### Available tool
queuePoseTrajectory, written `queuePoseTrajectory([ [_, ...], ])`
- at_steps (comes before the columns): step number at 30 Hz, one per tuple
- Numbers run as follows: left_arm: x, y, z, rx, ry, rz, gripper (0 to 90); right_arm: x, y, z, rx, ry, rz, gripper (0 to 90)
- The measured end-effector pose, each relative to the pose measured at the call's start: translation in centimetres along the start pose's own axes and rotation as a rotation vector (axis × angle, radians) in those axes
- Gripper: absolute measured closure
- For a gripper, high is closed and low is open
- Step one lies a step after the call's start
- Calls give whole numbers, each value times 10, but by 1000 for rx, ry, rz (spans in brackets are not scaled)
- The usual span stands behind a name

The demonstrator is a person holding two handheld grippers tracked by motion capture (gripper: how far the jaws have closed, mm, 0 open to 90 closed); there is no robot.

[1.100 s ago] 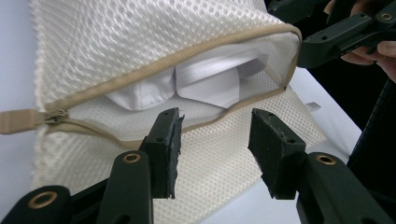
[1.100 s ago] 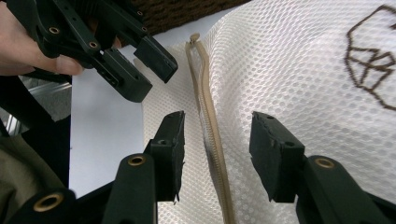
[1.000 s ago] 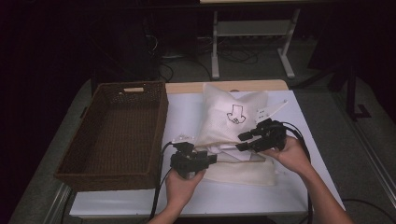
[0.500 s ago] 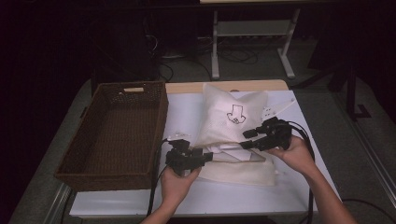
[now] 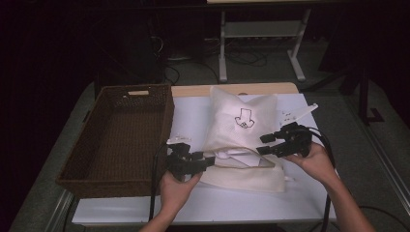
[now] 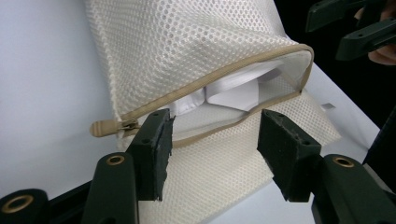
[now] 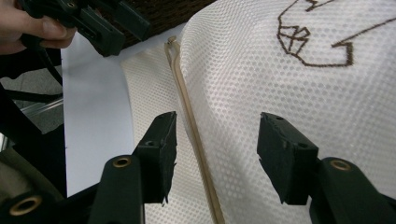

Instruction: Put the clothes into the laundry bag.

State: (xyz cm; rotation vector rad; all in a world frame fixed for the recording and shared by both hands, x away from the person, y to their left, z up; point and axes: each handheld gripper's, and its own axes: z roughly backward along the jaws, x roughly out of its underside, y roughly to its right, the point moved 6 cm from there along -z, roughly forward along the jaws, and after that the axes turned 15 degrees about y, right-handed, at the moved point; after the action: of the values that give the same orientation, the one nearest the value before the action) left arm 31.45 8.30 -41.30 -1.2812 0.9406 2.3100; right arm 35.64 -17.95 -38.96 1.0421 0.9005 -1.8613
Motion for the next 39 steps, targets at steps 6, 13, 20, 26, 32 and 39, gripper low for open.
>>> queuePoseTrajectory([
  [6, 0, -1, 2, -1, 0, -8, 410, 5, 2, 10, 17, 3, 0, 441],
  [13, 1, -3, 4, -3, -2, -14, 378, 15, 4, 24, 39, 5, -10, 428],
  [20, 4, -3, 8, 1, -9, -22, 360, 23, 4, 36, 57, 12, -18, 414],
  [26, 7, -2, 9, -5, -12, -42, 346, 34, 6, 43, 74, 8, -33, 405],
  [32, 12, -3, 11, -4, -16, -46, 336, 44, 7, 49, 85, 12, -47, 403],
  [39, 18, -3, 13, -5, -11, -54, 312, 51, 6, 58, 102, 16, -50, 397],
])
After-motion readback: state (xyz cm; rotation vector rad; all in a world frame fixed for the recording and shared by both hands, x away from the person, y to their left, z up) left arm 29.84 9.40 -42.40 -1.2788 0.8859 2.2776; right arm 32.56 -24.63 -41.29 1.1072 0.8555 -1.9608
